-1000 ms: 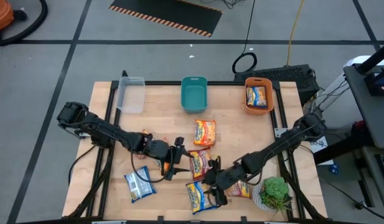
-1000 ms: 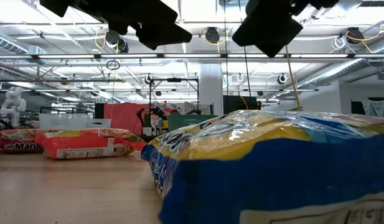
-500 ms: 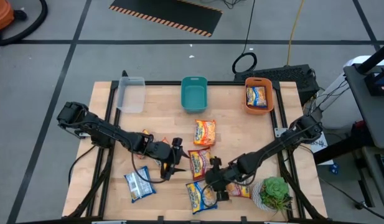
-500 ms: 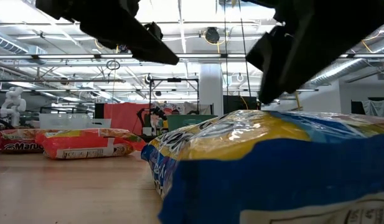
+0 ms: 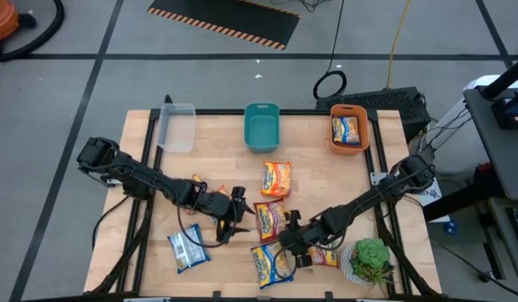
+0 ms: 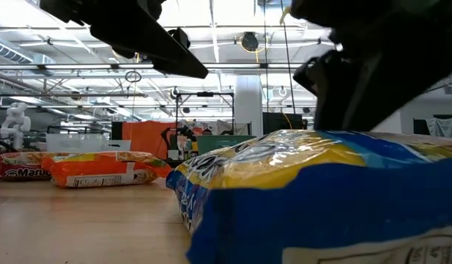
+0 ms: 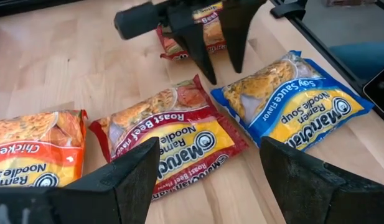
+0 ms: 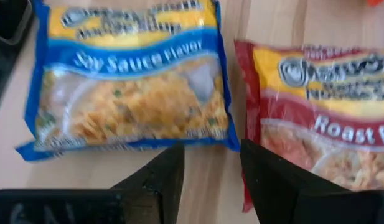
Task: Sort Maruchan noodles
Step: Put the right blue noodle pack into the orange bin
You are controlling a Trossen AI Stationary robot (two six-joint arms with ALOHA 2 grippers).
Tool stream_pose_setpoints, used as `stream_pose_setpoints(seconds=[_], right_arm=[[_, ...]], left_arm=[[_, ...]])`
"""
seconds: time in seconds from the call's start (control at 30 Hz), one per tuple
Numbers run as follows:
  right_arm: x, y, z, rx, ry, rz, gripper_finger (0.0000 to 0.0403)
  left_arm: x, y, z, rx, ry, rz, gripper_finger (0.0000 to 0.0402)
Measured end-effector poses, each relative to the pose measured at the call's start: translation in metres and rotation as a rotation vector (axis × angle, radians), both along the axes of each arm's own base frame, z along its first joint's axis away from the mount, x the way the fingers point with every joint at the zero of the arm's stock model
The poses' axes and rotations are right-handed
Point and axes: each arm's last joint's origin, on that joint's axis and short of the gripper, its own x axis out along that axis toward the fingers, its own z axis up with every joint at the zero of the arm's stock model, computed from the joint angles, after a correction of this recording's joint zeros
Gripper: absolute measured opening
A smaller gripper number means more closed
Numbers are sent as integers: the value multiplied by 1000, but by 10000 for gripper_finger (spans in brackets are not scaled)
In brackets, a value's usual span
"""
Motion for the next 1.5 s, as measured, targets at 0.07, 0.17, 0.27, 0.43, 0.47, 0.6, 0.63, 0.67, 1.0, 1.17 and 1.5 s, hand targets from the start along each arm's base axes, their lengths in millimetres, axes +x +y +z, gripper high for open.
stream_pose_setpoints(seconds=[0.07,0.17,0.27,0.43,0.47,0.6,0.63,0.67,1.0,1.17,1.5], right_arm=[[-2,-2,-4,-7,12,-1,147],[-4,-5,-8,-13,24,-9,146],[-5,-9,-12,-19,33,-18,146],[-9,-22,-23,-86,42,-90,146],[-9,-25,-25,-99,41,-112,146],[-8,-33,-30,-87,10,-150,146],[-7,-33,-30,-80,-10,-146,146],[-5,-32,-29,-70,-30,-128,146],[-5,-17,-26,-45,-97,88,146],[-5,-15,-25,-27,-95,103,146],[-8,-11,-26,83,-48,92,146]], left_arm=[[0,0,0,0,-1,0,280],[0,0,0,-1,0,1,280],[0,0,0,-2,-1,1,280],[0,0,0,0,-2,0,280],[0,0,0,0,-2,0,280],[0,0,0,0,-3,0,280],[0,0,0,0,-3,0,280],[0,0,0,0,-3,0,280],[0,0,0,0,-4,0,280],[0,0,0,-1,-4,1,280],[0,0,0,-1,-4,2,280]])
